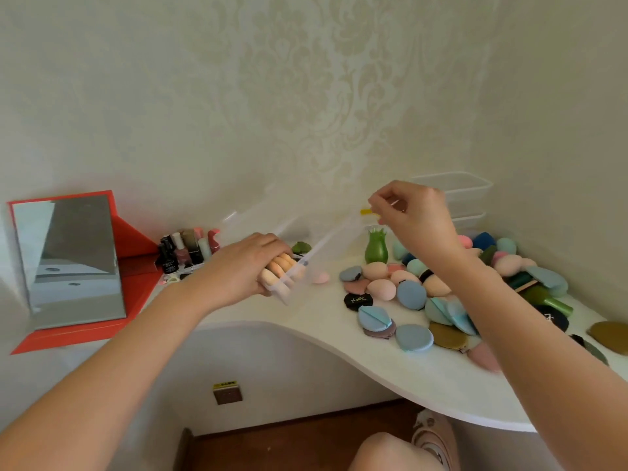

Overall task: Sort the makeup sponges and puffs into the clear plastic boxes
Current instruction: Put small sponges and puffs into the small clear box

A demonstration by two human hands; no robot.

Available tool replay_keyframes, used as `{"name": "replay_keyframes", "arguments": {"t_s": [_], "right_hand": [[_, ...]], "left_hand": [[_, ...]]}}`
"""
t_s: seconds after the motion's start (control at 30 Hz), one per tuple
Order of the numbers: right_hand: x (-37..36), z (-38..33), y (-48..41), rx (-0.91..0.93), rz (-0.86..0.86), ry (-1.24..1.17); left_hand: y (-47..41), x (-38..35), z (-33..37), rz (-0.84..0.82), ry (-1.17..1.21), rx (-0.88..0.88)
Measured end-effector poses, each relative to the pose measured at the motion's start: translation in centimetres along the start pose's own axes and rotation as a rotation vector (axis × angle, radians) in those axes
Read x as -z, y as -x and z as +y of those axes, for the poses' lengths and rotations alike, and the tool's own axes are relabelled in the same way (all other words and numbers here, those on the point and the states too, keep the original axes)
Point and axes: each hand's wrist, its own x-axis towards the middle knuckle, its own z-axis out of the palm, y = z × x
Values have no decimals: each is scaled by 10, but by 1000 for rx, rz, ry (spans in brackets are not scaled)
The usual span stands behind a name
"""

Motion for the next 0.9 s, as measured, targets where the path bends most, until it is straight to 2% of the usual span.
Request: {"name": "replay_keyframes", "arguments": {"t_s": [0.07, 0.2, 0.27, 0.4, 0.53, 0.6, 0.73, 0.9], "right_hand": [[-7, 9, 5, -53, -109, 99], [-30, 27, 16, -174, -497, 378], [-47, 33, 21, -175, -636, 399], [-87, 45, 17, -67, -812, 390], [-121, 57, 11, -111, -977, 396], [-130, 61, 12, -107, -985, 404], [-138, 61, 16, -44, -897, 419], [-121, 69, 19, -47, -838, 538]], "left_hand": [[6, 3, -13, -46, -35, 38], [18, 5, -33, -56, -92, 85], [20, 5, -37, -55, -92, 99], [22, -2, -35, -88, -103, 99], [23, -10, -37, -119, -161, 76], [24, -13, -42, -142, -177, 71], [26, -14, -51, -175, -142, 65], [36, -6, -65, -187, -119, 59]]}}
